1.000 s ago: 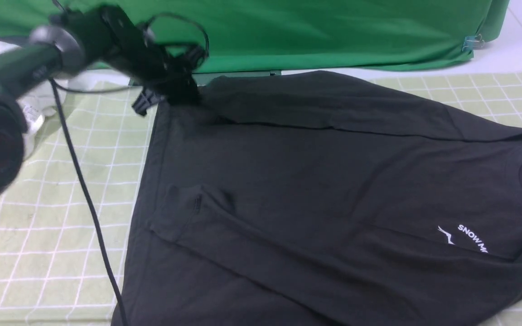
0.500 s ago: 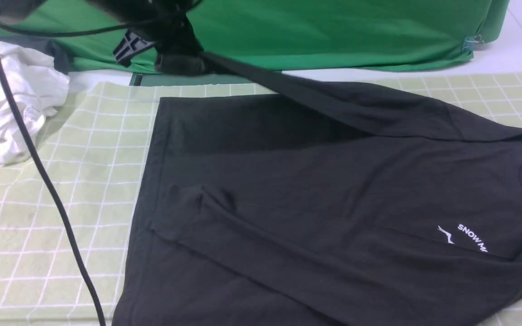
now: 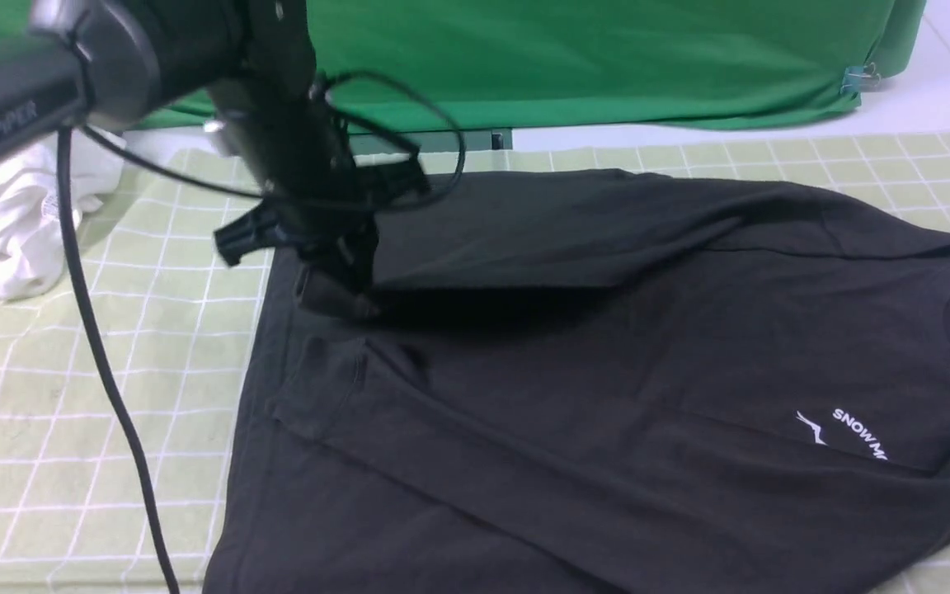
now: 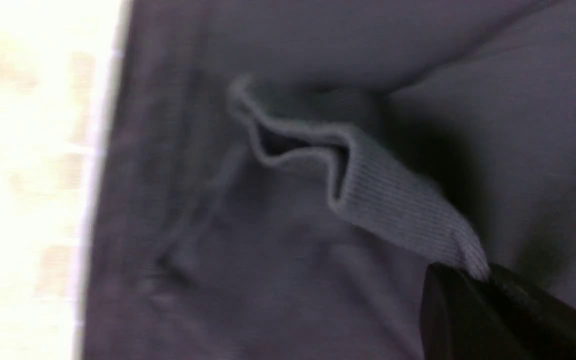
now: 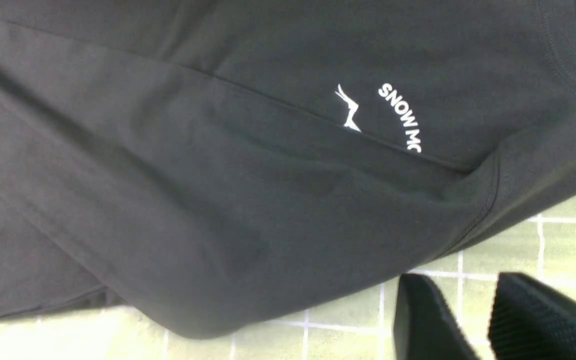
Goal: Fold a long-sleeved shirt over a green coffee tablecloth.
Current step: 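Fold the left side of the dark shirt inward over its body with the left gripper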
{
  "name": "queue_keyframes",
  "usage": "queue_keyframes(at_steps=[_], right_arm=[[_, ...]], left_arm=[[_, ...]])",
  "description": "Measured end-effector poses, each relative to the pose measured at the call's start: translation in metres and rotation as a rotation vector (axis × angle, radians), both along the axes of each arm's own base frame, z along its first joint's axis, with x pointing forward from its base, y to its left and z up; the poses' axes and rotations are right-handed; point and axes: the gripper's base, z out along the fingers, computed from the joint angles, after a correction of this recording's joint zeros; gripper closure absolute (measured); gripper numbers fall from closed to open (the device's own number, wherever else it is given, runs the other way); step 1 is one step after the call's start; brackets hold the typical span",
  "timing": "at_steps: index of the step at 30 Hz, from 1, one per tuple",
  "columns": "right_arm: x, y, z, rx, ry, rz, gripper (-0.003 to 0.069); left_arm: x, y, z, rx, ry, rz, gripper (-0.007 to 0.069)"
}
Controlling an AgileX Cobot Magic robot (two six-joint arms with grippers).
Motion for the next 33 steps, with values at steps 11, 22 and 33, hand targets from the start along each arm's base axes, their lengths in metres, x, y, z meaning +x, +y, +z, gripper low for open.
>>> queue_keyframes(at_steps=[11,22,33], right_arm=[[0.004,0.000,0.002,-0.004,-0.051,0.002,0.0412],[0.008,0.000,0.005,-0.002,-0.103,-0.007,0.0410],[0.011,-0.001,0.007,-0.020,-0.148,0.014,0.0319]], left_arm=[[-0.017,0.007,-0.040,0.050,0.075,-0.063,0.0603],[-0.016,0.017,-0.024,0.175,0.103,-0.160,0.0431],[-0.018,0.018,0.058,0.172,-0.154,-0.406,0.0211]])
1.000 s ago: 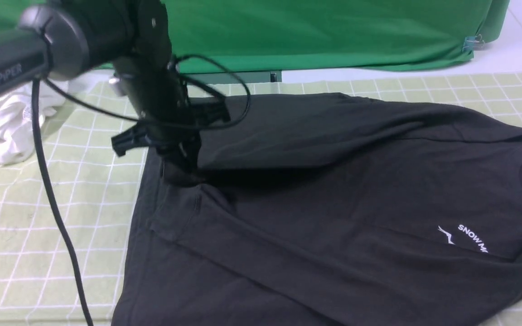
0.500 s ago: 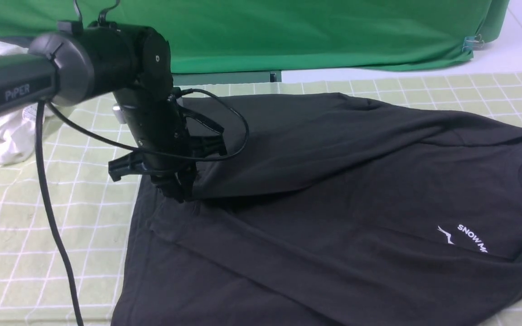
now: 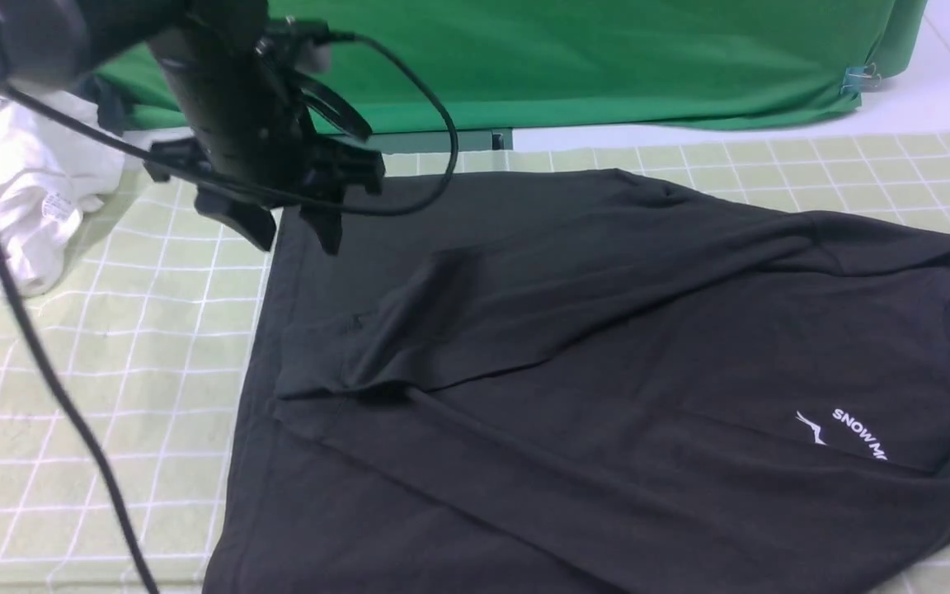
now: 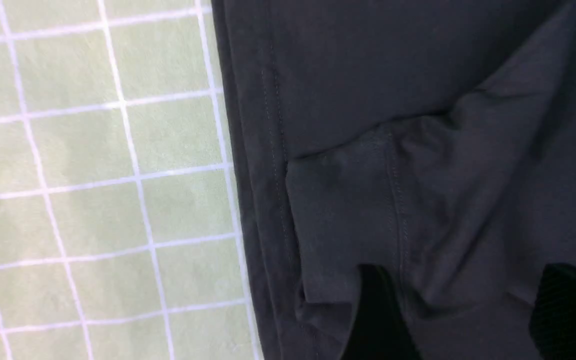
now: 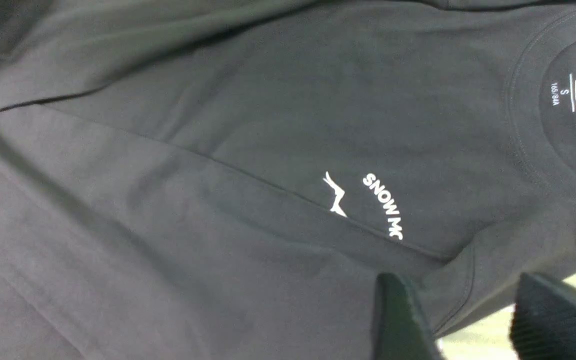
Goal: Fold a long-sleeved shirt over a green coffee tablecloth.
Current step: 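Fold the left side of the dark shirt inward over its body with the left gripper, then grasp the near edge of the shirt at its hem and shoulder corners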
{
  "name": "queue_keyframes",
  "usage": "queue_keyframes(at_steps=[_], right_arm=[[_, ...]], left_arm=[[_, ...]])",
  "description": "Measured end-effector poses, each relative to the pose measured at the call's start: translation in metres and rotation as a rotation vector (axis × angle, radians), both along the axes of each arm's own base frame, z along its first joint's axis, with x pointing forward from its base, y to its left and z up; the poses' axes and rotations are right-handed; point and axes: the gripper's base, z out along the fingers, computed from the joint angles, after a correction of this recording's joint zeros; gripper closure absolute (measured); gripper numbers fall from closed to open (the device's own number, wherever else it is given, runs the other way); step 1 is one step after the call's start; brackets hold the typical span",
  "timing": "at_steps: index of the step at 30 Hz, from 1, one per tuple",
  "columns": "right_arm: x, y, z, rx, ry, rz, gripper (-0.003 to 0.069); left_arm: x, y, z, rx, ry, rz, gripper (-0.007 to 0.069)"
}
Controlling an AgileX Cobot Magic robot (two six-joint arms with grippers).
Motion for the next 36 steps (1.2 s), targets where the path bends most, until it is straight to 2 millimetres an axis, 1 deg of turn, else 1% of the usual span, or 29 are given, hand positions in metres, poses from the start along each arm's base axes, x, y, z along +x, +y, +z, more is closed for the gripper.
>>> queue_keyframes(at_steps=[1,2,3,4,6,7,8,10,12,13,14,15,20,24,26,30,36], right_arm=[[0.000,0.000,0.000,-0.003,-0.001,0.004,0.0302],[0.000,0.000,0.000,-0.004,-0.001,0.004,0.0300],[-0.001,0.000,0.000,-0.015,0.003,0.019,0.0283],[-0.001,0.000,-0.001,-0.017,0.005,0.021,0.0281],[-0.002,0.000,-0.002,-0.028,0.019,0.037,0.0260],[-0.003,0.000,-0.002,-0.032,0.034,0.045,0.0239],[-0.004,0.000,-0.003,-0.033,0.039,0.047,0.0229],[-0.004,0.000,-0.003,-0.033,0.048,0.048,0.0206],[-0.004,0.000,-0.003,-0.033,0.049,0.049,0.0195],[-0.004,0.000,-0.003,-0.032,0.049,0.049,0.0195],[-0.004,0.001,-0.003,-0.030,0.049,0.049,0.0193],[-0.004,0.001,-0.003,-0.030,0.049,0.051,0.0192],[-0.004,0.001,-0.003,-0.031,0.049,0.054,0.0190],[-0.004,0.001,-0.003,-0.029,0.048,0.061,0.0190],[-0.004,0.001,-0.003,-0.028,0.047,0.064,0.0190],[-0.004,0.002,-0.003,-0.028,0.048,0.067,0.0190],[0.001,0.002,-0.007,-0.028,0.074,0.070,0.0190]], left_arm=[[-0.004,0.001,0.003,-0.007,-0.004,-0.001,0.0211],[-0.004,0.001,0.002,-0.007,0.000,-0.001,0.0211],[-0.017,0.003,0.001,-0.008,0.020,-0.007,0.0218],[-0.019,0.004,0.002,-0.008,0.019,-0.008,0.0218],[-0.032,0.007,-0.006,0.004,0.059,-0.012,0.0235],[-0.046,0.012,-0.015,0.016,0.102,-0.012,0.0251],[-0.055,0.014,-0.018,0.021,0.123,-0.011,0.0260],[-0.077,0.018,-0.035,0.019,0.207,0.005,0.0281],[-0.094,0.021,-0.050,0.022,0.276,0.010,0.0293],[-0.096,0.022,-0.051,0.021,0.285,0.011,0.0294],[-0.109,0.025,-0.064,0.029,0.343,0.018,0.0300],[-0.117,0.026,-0.074,0.037,0.386,0.026,0.0302],[-0.145,0.034,-0.106,0.069,0.522,0.082,0.0305],[-0.159,0.037,-0.123,0.069,0.549,0.095,0.0305],[-0.168,0.036,-0.134,0.035,0.560,0.118,0.0305],[-0.181,0.032,-0.148,-0.043,0.570,0.135,0.0305],[-0.182,0.032,-0.148,-0.060,0.554,0.121,0.0305]])
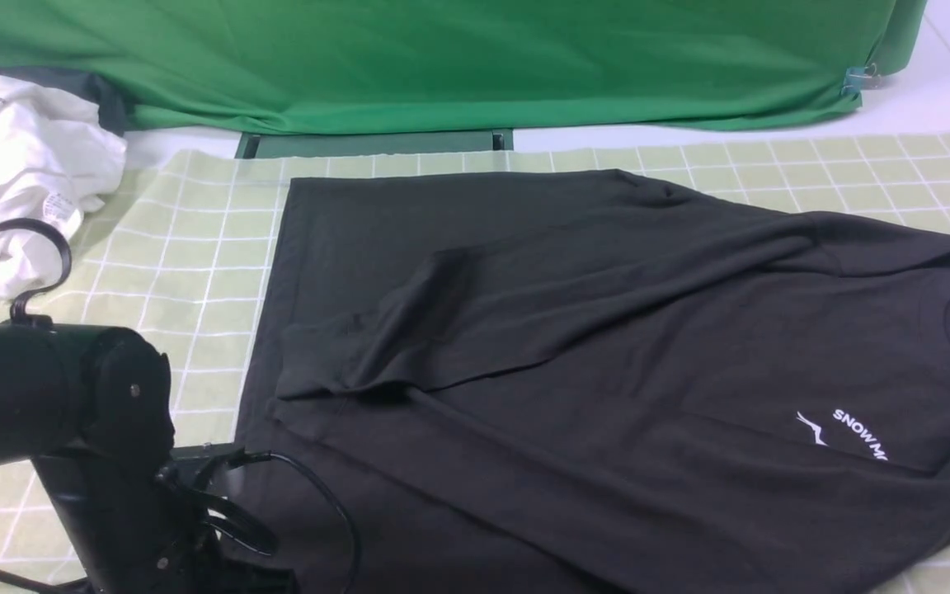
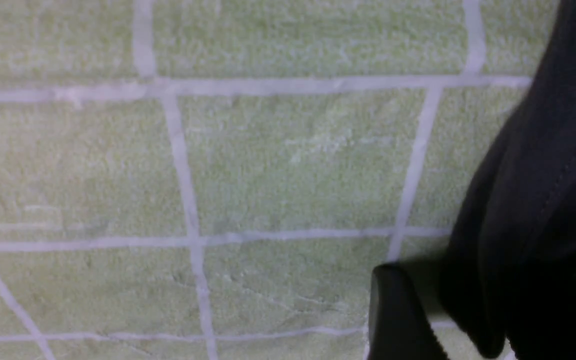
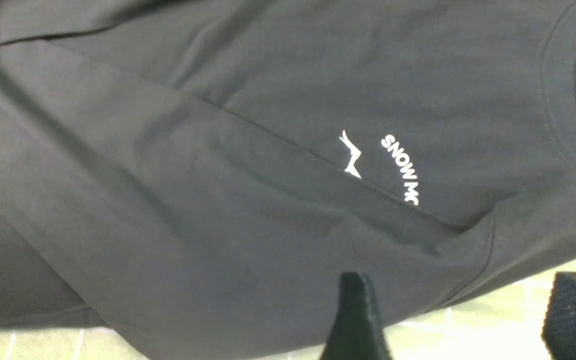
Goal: Fold a long-sleeved shirt over a green coffee tablecloth.
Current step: 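Grasp the near edge of the shirt at its hem and shoulder corners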
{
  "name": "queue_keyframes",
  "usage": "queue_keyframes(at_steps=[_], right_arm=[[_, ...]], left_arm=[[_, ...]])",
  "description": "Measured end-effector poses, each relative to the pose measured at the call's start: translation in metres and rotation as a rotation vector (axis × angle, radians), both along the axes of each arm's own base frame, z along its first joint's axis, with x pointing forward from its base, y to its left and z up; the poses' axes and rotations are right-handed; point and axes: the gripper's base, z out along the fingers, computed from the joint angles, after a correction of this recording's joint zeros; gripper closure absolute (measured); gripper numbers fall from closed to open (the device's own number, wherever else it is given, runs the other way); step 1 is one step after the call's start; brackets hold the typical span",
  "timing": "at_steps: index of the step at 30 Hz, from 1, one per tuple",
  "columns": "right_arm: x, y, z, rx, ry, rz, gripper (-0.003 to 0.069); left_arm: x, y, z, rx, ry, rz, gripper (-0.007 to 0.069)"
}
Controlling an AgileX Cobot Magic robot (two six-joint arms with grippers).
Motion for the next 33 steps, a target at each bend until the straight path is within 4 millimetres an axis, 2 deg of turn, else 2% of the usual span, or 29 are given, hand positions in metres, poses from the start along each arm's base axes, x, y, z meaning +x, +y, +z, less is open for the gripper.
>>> queue_keyframes(at_steps=[5,9,11,12,14,16,18,19,21,22,24,26,27,31,33], right_arm=[[0.004,0.000,-0.003,0.000,0.018,0.000,0.0190],[0.005,0.001,-0.005,-0.003,0.030,0.008,0.0190],[0.004,0.003,-0.006,0.000,0.046,0.049,0.0190],[0.003,0.006,-0.006,0.007,0.050,0.074,0.0190],[0.003,0.015,-0.007,0.019,0.060,0.139,0.0190],[0.003,0.021,-0.009,0.021,0.073,0.181,0.0190],[0.005,0.042,-0.018,0.010,0.125,0.308,0.0190],[0.005,0.045,-0.021,0.004,0.135,0.333,0.0190],[0.007,0.071,-0.043,-0.041,0.211,0.494,0.0190],[0.007,0.075,-0.046,-0.049,0.224,0.517,0.0190],[0.007,0.102,-0.071,-0.136,0.308,0.670,0.0190],[0.007,0.114,-0.085,-0.203,0.342,0.744,0.0190],[0.006,0.125,-0.099,-0.265,0.372,0.810,0.0190],[0.004,0.145,-0.134,-0.431,0.444,0.919,0.0190],[0.006,0.147,-0.143,-0.491,0.458,0.920,0.0190]], left_arm=[[0.000,-0.002,0.000,-0.019,0.000,-0.002,0.0313],[-0.001,-0.005,0.000,-0.074,-0.005,-0.065,0.0406],[-0.002,-0.006,0.000,-0.101,-0.010,-0.103,0.0502],[-0.001,-0.006,0.000,-0.108,-0.016,-0.118,0.0558],[-0.001,-0.007,0.000,-0.117,-0.030,-0.125,0.0594],[0.000,-0.007,0.001,-0.120,-0.043,-0.125,0.0596],[0.001,-0.006,0.008,-0.125,-0.097,-0.130,0.0597],[0.000,-0.005,0.010,-0.127,-0.107,-0.133,0.0597],[-0.003,-0.001,0.023,-0.116,-0.158,-0.163,0.0597],[-0.003,0.000,0.025,-0.114,-0.166,-0.169,0.0597],[-0.007,0.003,0.036,-0.106,-0.227,-0.191,0.0597],[-0.009,0.003,0.043,-0.111,-0.262,-0.193,0.0597],[-0.011,0.004,0.048,-0.115,-0.285,-0.195,0.0597],[-0.015,0.005,0.058,-0.124,-0.334,-0.195,0.0597],[-0.015,0.005,0.060,-0.128,-0.348,-0.193,0.0597]])
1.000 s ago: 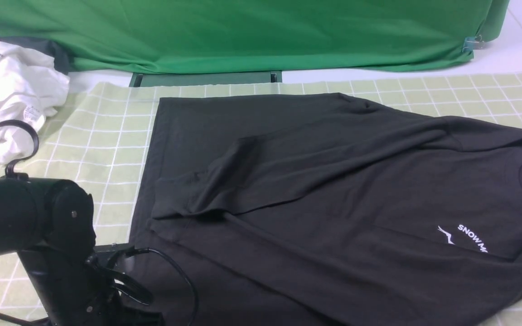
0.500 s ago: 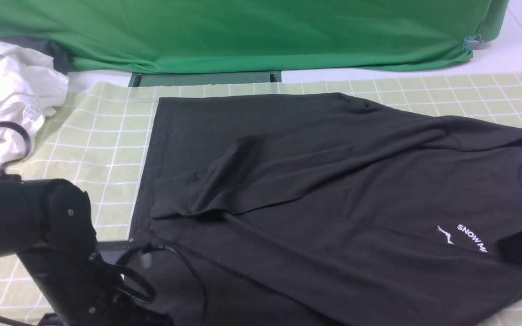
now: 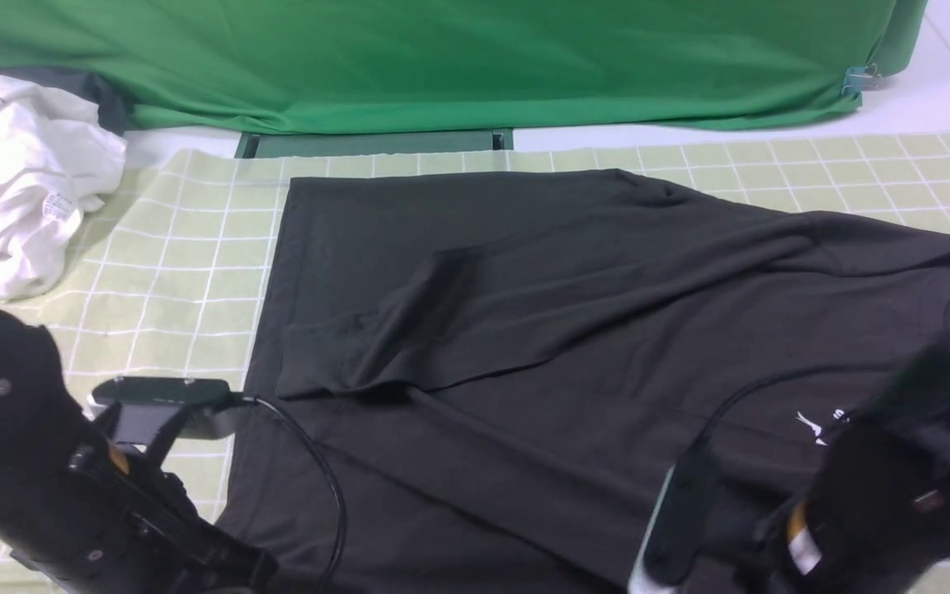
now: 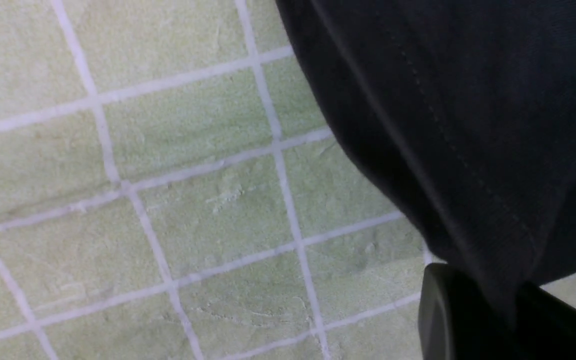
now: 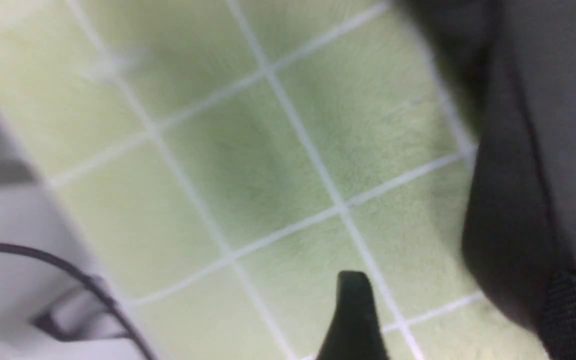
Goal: Fold a long-sleeved shirt over a green coffee tablecloth.
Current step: 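Grasp the near edge of the shirt at its hem and shoulder corners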
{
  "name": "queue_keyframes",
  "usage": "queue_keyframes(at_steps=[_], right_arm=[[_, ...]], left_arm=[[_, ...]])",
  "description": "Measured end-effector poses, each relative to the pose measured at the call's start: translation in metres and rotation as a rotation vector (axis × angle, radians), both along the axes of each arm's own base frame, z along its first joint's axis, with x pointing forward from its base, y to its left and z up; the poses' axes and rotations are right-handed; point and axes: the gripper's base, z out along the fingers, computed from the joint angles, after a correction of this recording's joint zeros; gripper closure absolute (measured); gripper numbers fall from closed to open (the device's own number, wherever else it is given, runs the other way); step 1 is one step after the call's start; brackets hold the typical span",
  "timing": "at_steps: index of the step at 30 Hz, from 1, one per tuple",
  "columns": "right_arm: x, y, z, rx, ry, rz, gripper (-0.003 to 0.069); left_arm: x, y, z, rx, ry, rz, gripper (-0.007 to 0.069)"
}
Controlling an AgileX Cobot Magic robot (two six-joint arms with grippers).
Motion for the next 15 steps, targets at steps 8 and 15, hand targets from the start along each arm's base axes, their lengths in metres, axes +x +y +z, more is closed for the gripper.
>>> queue_keyframes(at_steps=[8,15], right_arm=[[0.014,-0.001,-0.012,-0.148,-0.118,-0.032,0.0190],[0.019,-0.002,-0.010,-0.161,-0.167,-0.039,0.0228]], left_arm=[[-0.001,-0.001,0.000,-0.011,-0.007,0.007,0.0597],[-0.001,-0.001,0.000,-0.011,-0.010,0.008,0.0597]])
